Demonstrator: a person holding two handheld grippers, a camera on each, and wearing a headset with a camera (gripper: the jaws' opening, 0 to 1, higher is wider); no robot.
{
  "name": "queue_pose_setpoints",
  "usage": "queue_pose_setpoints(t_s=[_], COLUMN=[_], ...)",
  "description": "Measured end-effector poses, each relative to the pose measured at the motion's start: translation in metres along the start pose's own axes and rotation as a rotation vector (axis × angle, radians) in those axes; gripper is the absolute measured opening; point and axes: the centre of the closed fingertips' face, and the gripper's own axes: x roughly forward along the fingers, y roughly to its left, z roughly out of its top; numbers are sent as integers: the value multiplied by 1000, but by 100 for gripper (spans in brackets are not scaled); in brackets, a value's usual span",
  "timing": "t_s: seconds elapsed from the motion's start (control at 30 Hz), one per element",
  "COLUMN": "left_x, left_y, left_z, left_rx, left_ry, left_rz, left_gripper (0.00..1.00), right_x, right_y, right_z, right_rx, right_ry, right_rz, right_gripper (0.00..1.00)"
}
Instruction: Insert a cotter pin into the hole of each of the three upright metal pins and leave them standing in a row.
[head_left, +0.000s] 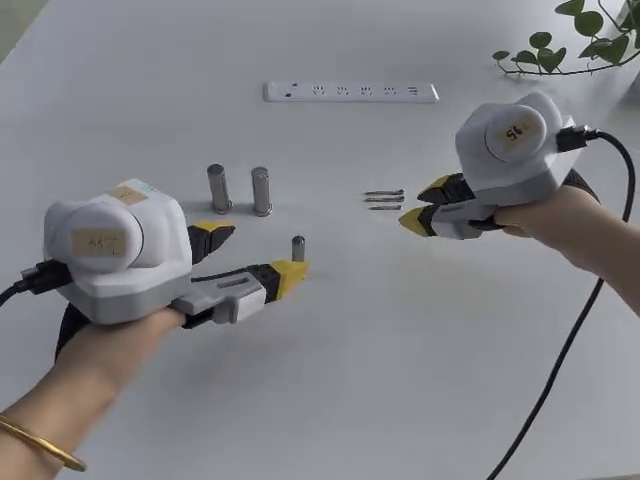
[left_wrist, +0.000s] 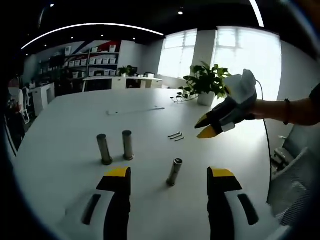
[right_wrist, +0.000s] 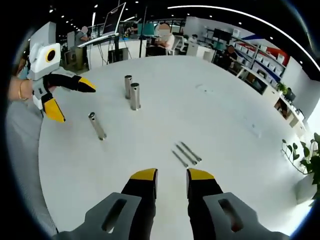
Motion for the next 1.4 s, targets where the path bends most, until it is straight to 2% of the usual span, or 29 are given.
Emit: queue_pose_setpoints(t_s=[0.13, 0.17, 0.27, 0.4, 0.57, 0.7, 0.8, 0.9, 1.03, 1.2, 1.3, 1.4], left_x=[-4, -5, -6, -9, -13, -16, -18, -18, -19, -21, -23, -24], left_y=[3, 4, 6, 7, 7, 8, 8, 5, 2, 0, 1, 1], left_z=[5, 5, 3, 2, 2, 1, -3, -6, -11, -10, -9, -9], left_rx=[-11, -4, 13, 7, 31, 51, 63, 74, 90, 77, 78, 72], left_ry=[-31, -32, -21, -19, -14, -2, 23, 40, 64, 60, 59, 60], left_rz=[20, 27, 43, 47, 60, 64, 60, 38, 31, 27, 28, 25], left_gripper=[71, 72, 76, 76, 71, 70, 70, 72, 72, 72, 72, 72], right_x=[10, 22, 29, 34, 44, 43, 42, 41, 45, 44, 43, 47], right_y=[-4, -12, -15, -14, -13, -10, -6, 2, -2, -1, 0, -5], right_z=[-3, -6, -10, -8, -8, -8, -8, -8, -8, -8, -8, -8], right_rx=[-9, -6, -19, -8, -56, -84, -91, -72, -95, -27, -27, -4], right_ry=[22, 28, 50, 54, 75, 94, 112, 123, 136, 152, 156, 165], right_rz=[16, 22, 38, 54, 91, 98, 120, 172, 168, 198, 202, 196], right_gripper=[14, 13, 12, 12, 13, 12, 11, 4, 5, 4, 3, 2])
